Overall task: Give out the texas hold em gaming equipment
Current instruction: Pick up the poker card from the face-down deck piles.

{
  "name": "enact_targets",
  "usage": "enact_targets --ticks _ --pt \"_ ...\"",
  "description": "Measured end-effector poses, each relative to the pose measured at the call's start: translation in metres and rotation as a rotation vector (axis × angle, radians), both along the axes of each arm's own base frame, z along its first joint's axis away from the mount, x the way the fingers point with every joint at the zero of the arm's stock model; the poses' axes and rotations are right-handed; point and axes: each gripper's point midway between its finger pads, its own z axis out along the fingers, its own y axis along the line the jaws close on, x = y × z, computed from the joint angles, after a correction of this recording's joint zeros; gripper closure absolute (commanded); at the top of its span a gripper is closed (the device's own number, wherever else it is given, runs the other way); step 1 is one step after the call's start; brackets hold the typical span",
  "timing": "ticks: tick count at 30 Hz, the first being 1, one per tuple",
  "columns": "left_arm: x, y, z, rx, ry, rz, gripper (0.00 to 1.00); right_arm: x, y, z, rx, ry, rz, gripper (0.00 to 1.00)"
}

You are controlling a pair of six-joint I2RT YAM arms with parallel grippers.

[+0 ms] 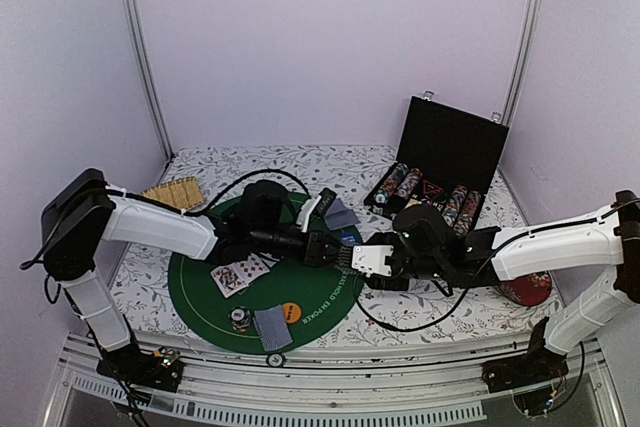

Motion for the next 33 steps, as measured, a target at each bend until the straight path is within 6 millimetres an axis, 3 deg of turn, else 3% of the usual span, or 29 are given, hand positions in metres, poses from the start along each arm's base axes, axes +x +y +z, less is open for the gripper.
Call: enact_targets --ticks 5,12,16,22,33 --pt "0.002 0.005 -0.003 0.043 -0.015 0.016 0.78 0.002 -0.002 0.0 0.001 0.002 -0.008 0.42" --pt "0.001 0.008 0.008 0.042 -0.041 0.015 0.7 0.004 -0.004 -0.001 0.0 0.004 -0.015 0.44" --pt "0.001 0.008 0.014 0.031 -0.056 0.012 0.87 0.003 -0.004 -0.002 0.0 0.007 -0.014 0.44" --pt "-0.002 0.008 0.015 0.026 -0.053 -0.003 1.0 0.004 -0.005 -0.002 0.0 0.007 -0.016 0.45" --pt "-0.007 0.012 0.022 0.032 -0.072 -0.021 1.0 0.005 -0.011 -0.004 0.005 0.025 -0.026 0.46"
